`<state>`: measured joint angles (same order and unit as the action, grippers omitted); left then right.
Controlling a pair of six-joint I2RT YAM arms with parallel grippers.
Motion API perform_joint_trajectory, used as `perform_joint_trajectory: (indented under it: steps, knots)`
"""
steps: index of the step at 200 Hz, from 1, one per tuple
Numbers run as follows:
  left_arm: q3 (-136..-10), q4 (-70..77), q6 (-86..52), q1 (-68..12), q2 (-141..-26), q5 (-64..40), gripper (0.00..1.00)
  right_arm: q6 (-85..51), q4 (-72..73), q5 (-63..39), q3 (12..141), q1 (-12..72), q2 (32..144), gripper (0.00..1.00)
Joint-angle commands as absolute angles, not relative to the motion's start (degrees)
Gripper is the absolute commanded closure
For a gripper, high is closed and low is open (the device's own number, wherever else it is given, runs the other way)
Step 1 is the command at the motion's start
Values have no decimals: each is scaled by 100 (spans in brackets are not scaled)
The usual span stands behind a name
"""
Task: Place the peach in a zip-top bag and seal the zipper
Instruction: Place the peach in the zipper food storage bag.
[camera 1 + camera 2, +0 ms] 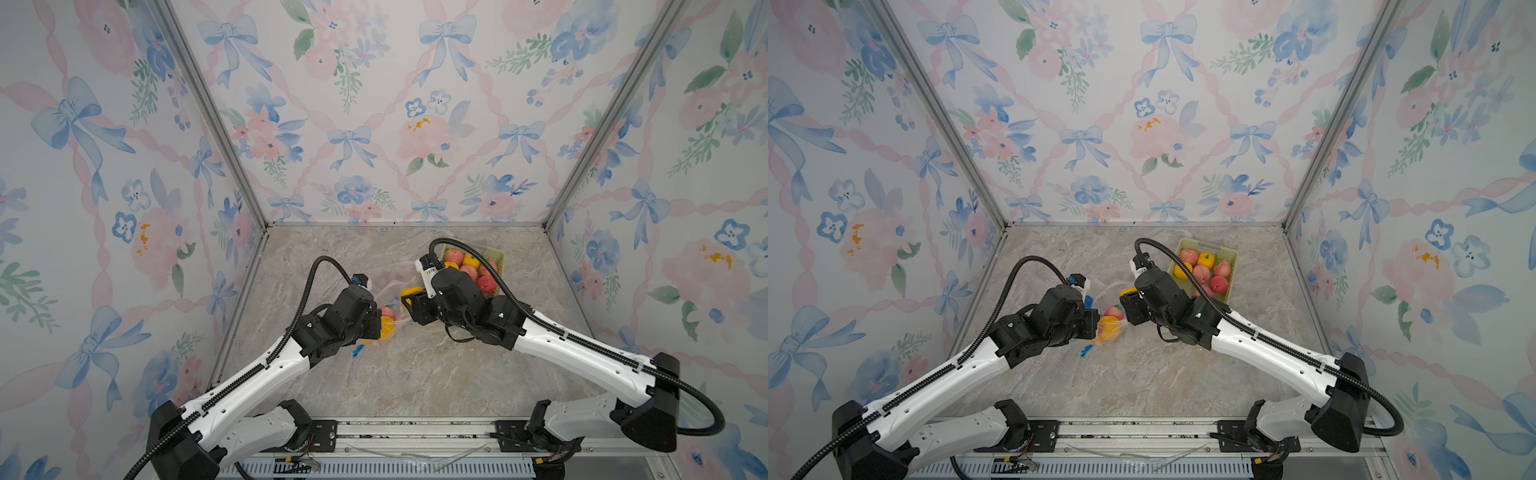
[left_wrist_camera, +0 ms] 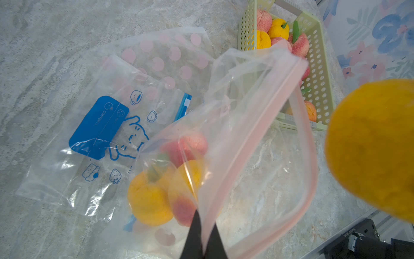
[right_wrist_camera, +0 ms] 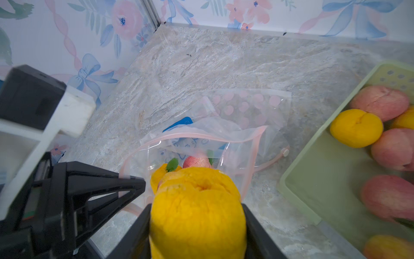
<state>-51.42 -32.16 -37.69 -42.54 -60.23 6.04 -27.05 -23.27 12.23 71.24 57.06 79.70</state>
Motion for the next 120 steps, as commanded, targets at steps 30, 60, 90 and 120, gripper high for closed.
perform_joint_trajectory:
  steps: [30,60,90,120]
  knots:
    - [-5011,-3065,-3819,-4219,-5916,247,100,-2820,-2000,1470,7611,5851,9024,58]
    - [-4983,-3056,-3845,-4220,-5819,195,100,-2960,-2104,1756,7658,5828,9277,47]
    - [-4984,-3050,-3813,-4210,-5851,182,100,-2991,-2197,1698,7671,5815,9169,28]
    - [-4975,-3065,-3755,-4206,-5888,150,100,-2989,-2285,1588,7586,5796,8762,18]
